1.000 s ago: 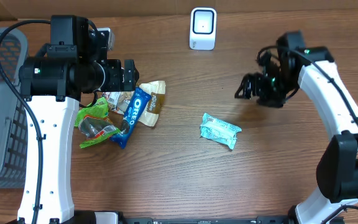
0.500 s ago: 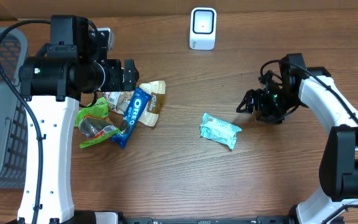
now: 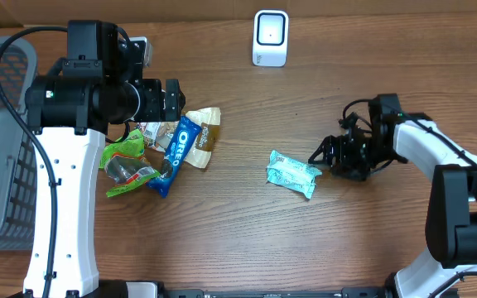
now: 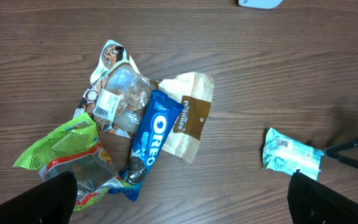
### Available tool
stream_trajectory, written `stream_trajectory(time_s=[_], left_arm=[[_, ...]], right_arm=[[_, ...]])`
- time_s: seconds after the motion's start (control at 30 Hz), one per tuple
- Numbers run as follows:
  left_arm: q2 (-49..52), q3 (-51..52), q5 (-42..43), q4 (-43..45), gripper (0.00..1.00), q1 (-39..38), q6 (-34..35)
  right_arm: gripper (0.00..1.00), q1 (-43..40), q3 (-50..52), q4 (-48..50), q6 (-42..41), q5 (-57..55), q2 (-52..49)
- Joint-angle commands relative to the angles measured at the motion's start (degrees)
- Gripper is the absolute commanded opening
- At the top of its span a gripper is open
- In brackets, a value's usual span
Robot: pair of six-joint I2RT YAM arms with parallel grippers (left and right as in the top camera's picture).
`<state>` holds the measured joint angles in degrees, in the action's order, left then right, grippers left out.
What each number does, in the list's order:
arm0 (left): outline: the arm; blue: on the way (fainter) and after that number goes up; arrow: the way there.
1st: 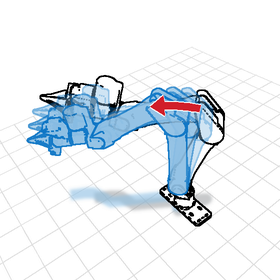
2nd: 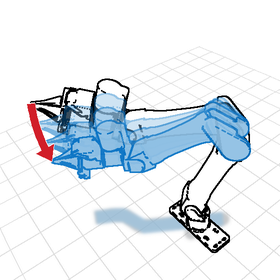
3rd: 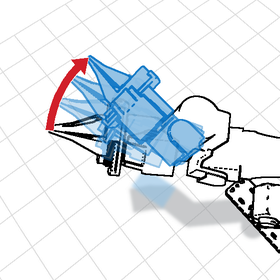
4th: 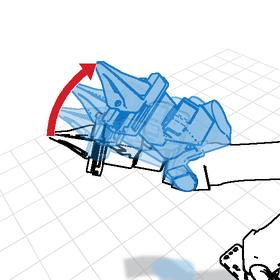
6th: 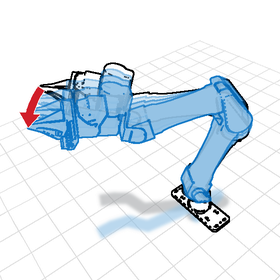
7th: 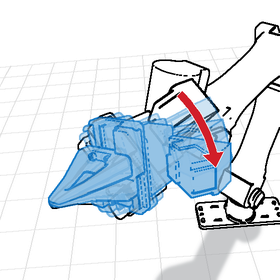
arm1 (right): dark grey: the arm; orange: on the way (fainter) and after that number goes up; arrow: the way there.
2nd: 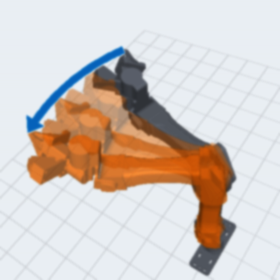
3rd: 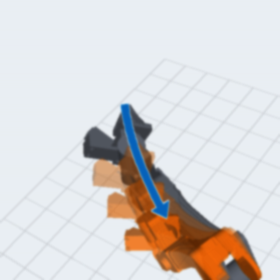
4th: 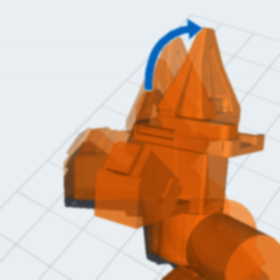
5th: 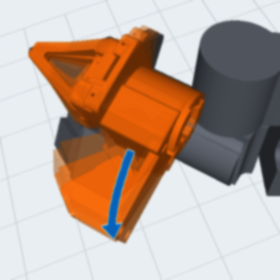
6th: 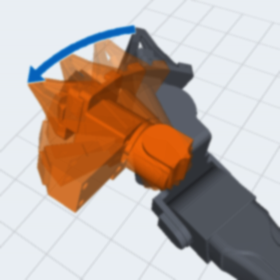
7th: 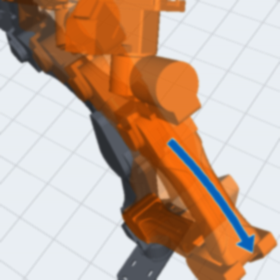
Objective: Scan the item barcode
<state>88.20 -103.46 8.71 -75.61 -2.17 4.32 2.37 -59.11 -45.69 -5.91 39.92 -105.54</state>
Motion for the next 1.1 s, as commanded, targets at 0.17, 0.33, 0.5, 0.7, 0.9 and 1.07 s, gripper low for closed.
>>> stream_trajectory(time_s=[0.17, 0.33, 0.5, 0.7, 0.9, 1.07], left_arm=[[0.2, 0.2, -0.3, 0.0, 1.00, 0.0, 0.6], [0.2, 0.2, -0.3, 0.0, 1.00, 0.0, 0.6], [0.2, 0.2, -0.3, 0.0, 1.00, 0.0, 0.6], [0.2, 0.2, -0.3, 0.0, 1.00, 0.0, 0.6], [0.2, 0.2, -0.3, 0.0, 1.00, 0.0, 0.6], [0.2, 0.2, -0.3, 0.0, 1.00, 0.0, 0.6]], right_arm=[[0.72, 0.4, 7.2, 8.8, -5.8, 5.2, 0.1], [0.69, 1.6, 9.9, 13.9, -8.4, 5.2, 0.1], [0.60, 3.8, 10.6, 16.5, -9.6, 5.2, 0.1], [0.59, 4.8, 10.6, 17.7, -10.7, 5.2, 0.1], [0.54, 4.8, 10.6, 20.9, -10.7, 4.6, 0.1], [0.49, 4.8, 10.6, 23.4, -10.6, -2.6, 0.1]])
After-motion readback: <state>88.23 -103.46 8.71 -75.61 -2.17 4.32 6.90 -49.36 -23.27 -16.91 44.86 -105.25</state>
